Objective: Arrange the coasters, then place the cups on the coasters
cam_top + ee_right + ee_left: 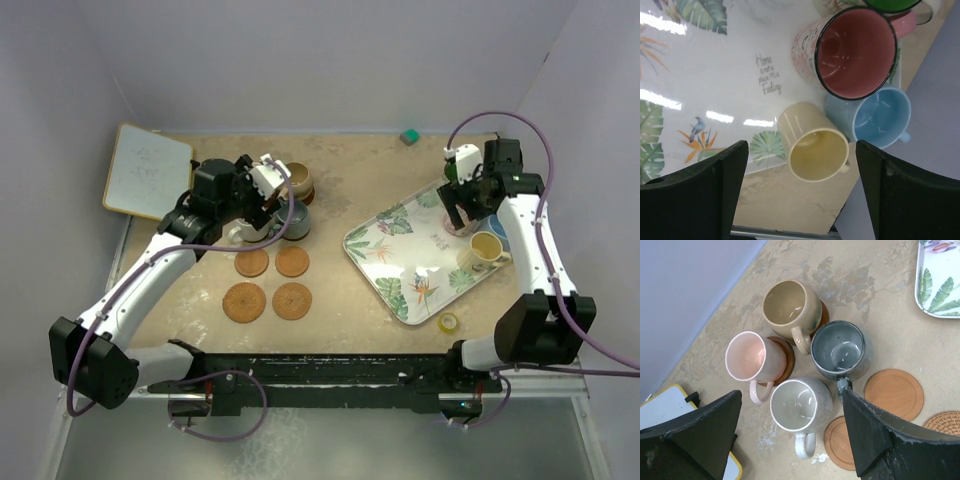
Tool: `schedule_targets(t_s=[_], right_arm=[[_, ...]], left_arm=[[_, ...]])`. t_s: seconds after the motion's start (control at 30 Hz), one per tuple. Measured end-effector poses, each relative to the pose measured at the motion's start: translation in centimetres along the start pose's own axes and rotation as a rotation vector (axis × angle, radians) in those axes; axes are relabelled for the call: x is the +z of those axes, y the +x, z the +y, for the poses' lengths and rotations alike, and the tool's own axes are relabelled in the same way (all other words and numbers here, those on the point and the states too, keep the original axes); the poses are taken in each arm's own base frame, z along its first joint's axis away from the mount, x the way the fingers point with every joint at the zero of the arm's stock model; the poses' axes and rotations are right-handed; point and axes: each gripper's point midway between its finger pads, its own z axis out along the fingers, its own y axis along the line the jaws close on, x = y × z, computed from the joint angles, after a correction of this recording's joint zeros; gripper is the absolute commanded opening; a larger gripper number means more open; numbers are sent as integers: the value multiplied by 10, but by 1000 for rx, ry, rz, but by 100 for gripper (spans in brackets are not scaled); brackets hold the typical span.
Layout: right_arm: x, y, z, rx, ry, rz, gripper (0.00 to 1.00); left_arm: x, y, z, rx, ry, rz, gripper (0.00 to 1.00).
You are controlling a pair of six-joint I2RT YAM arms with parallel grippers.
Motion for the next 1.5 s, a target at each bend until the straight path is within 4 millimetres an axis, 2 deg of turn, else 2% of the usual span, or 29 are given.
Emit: schedule_targets(t_s=[0.13,0.27,0.6,0.7,1.0,1.2,1.4,1.5], right_arm=[[3,-20,-10,38,24,-43,82],[17,-36,-16,94,29,-65,76],[62,-83,-26,185,5,-108,71],[78,-90,-25,181,-5,-98,71],[112,-104,-25,127,-24,-60,70],[129,-96,-23,80,-49,1,68],[122,-91,-20,59,-56,10,68],[102,-86,-18,56,-51,-1,69]], left_arm=[[1,4,-5,-3,17,8,79],[-1,5,-6,-3,18,5,79],[-3,5,-7,-3,23,1,79],[-3,5,-7,-2,23,1,79],[-2,8,-9,-3,26,6,79],[-2,12,-11,-4,31,16,79],[-2,12,-11,-4,31,16,79],[-2,12,-11,-4,31,16,79]])
